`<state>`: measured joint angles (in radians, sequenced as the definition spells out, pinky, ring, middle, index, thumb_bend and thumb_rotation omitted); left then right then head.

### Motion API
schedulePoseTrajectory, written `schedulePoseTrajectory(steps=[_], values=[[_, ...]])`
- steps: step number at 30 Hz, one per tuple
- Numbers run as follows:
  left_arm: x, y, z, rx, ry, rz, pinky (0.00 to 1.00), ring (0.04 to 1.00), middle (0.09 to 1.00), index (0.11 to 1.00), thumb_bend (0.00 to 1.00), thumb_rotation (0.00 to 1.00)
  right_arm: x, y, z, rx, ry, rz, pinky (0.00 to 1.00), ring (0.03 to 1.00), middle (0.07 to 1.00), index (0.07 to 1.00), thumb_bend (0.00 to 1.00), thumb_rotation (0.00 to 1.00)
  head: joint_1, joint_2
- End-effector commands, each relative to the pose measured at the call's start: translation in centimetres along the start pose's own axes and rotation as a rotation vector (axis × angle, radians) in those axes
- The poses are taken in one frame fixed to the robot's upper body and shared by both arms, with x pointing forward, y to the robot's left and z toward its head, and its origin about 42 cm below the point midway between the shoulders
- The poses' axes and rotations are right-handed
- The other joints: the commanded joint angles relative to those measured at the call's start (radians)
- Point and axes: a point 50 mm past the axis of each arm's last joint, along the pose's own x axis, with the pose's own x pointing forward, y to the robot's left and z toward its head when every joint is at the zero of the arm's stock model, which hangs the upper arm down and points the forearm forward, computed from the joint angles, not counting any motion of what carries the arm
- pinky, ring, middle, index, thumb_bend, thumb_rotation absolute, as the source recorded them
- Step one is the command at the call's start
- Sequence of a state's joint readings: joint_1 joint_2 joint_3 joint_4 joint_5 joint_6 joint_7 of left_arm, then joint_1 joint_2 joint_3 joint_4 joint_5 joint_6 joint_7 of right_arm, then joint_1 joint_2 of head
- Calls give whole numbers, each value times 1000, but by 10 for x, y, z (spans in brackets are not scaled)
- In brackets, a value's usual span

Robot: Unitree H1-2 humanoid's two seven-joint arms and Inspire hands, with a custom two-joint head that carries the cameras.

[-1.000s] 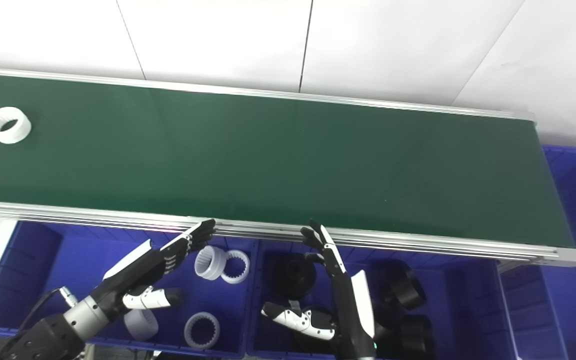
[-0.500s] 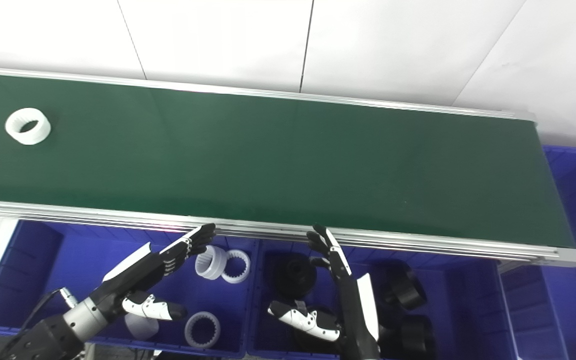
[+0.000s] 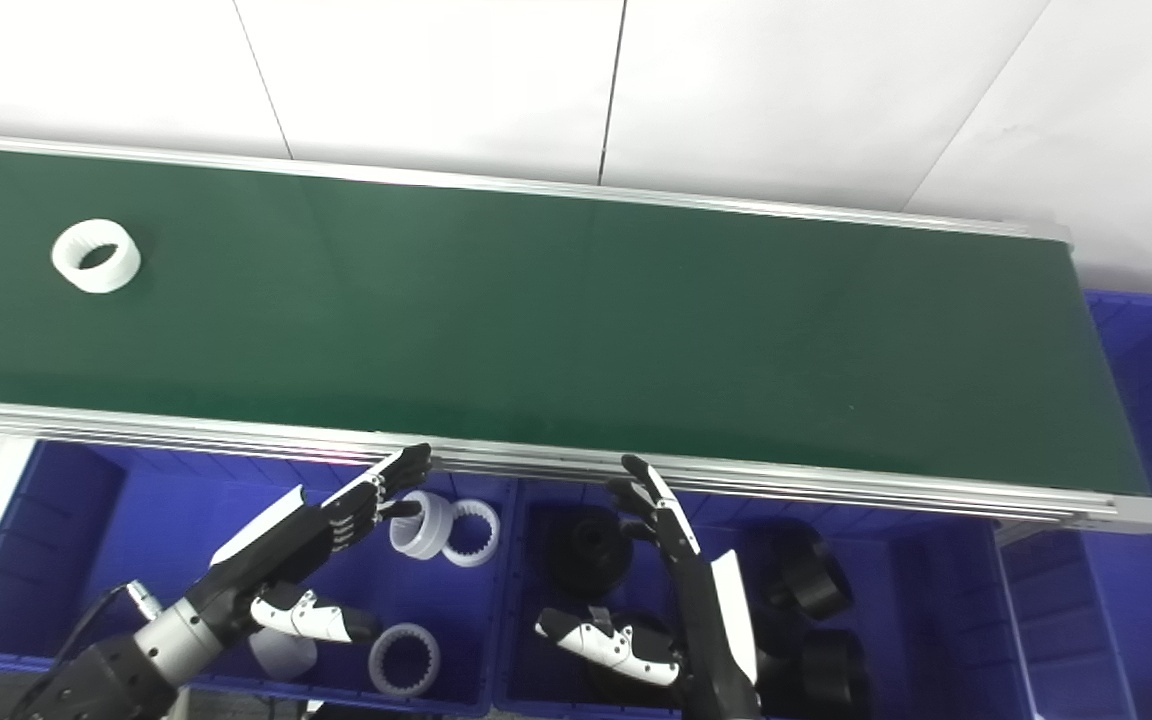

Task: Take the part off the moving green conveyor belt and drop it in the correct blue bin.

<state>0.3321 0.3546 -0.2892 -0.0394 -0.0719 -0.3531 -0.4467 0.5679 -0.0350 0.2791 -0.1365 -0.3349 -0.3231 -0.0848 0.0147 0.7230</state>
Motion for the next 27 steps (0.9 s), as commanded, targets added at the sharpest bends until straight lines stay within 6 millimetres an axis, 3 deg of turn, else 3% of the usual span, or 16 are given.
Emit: schedulePoseTrajectory(steps=[1,5,8,17,22,23,27], values=[[-4,-3,9,18,-55,27,889,1000,1000,1000,903,480,-6,-4,0,7,-52,-8,748,808,840,911,841,437,59,-47],[-9,-2,8,48,-47,51,852,968,995,965,951,485,-7,-5,-9,-2,-60,-9,710,816,847,922,846,447,119,-113],[-6,5,3,46,-86,49,858,950,988,954,923,458,-5,-5,-12,4,-66,-13,688,805,844,925,843,416,138,-143],[-4,62,29,109,-196,134,825,918,958,932,853,321,-1,-1,-18,14,-50,-14,669,805,842,932,817,379,140,-184],[-3,93,47,207,-235,224,812,913,957,912,825,169,1,0,-20,7,-47,-23,651,787,837,919,818,387,144,-217],[-2,98,50,226,-241,238,807,908,949,906,826,147,1,0,-21,8,-42,-24,589,786,838,916,819,383,144,-223],[6,106,64,278,-277,261,818,917,957,907,785,188,3,-3,-23,16,-35,-17,564,789,843,921,814,367,146,-233]])
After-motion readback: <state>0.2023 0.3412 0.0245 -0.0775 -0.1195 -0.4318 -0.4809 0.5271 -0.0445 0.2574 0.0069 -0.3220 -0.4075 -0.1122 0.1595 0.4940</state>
